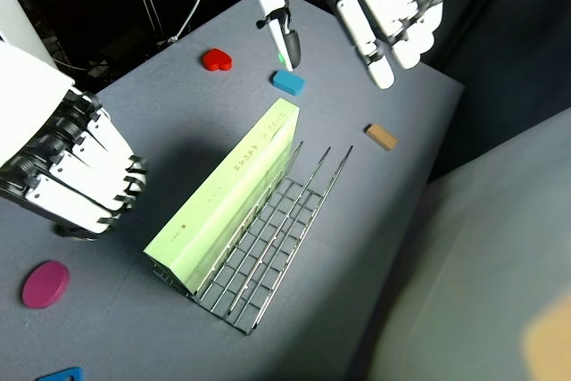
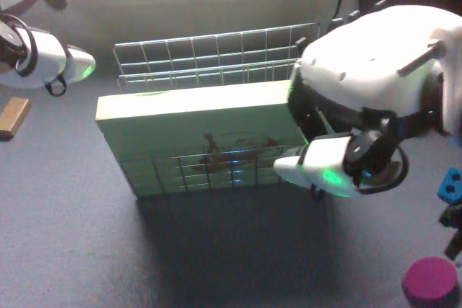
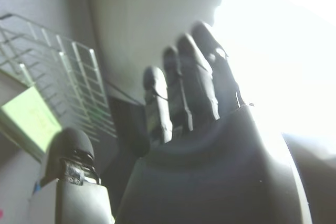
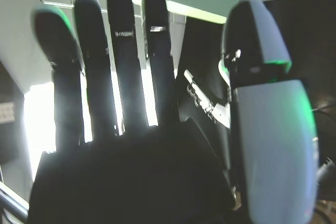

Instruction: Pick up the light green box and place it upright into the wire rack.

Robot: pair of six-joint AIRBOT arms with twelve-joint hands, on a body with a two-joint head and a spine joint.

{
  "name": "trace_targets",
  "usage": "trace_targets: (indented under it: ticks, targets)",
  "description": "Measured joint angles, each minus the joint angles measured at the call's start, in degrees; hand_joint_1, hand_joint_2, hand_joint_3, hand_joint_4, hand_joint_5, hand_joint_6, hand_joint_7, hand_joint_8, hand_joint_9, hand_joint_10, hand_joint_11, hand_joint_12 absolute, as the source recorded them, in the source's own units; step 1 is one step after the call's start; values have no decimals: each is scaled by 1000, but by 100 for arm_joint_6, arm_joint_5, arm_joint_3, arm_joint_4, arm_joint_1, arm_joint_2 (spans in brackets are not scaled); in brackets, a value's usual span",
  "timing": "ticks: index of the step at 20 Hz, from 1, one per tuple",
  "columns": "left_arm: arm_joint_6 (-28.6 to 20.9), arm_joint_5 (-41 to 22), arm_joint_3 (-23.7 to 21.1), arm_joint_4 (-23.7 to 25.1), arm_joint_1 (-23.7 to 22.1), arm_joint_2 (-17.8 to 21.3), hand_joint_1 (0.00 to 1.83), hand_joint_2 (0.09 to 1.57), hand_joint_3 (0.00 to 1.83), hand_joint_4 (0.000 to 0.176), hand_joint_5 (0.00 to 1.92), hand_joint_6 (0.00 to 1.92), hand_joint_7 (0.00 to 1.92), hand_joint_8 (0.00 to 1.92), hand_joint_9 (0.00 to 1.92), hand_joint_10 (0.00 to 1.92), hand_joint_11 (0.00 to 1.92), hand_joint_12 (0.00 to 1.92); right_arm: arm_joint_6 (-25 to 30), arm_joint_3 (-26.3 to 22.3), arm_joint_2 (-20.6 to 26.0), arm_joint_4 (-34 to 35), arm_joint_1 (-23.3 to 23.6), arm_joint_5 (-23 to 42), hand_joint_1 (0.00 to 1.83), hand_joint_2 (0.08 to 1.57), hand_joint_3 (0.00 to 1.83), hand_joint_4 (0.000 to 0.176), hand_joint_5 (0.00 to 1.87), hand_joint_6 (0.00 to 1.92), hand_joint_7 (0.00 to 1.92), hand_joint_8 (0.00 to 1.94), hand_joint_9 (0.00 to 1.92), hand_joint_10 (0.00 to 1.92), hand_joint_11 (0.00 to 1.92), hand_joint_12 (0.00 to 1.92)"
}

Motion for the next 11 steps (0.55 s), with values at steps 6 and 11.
trace_targets:
  ticks: [6,11]
  targets:
    - [-531,251,-118,262,74,35,644,1235,2,0,1111,1921,1198,1921,1217,1921,1288,1921,7,-4,-48,-149,-83,37,663,1405,0,134,1322,1921,1520,1941,1693,1921,1870,1921]
    - [-671,352,-129,258,74,35,662,1253,2,0,1163,1921,1275,1921,1307,1921,1408,1921,11,-4,-48,-238,-92,44,745,1405,0,176,1352,1921,1533,1941,1698,1921,1871,1921]
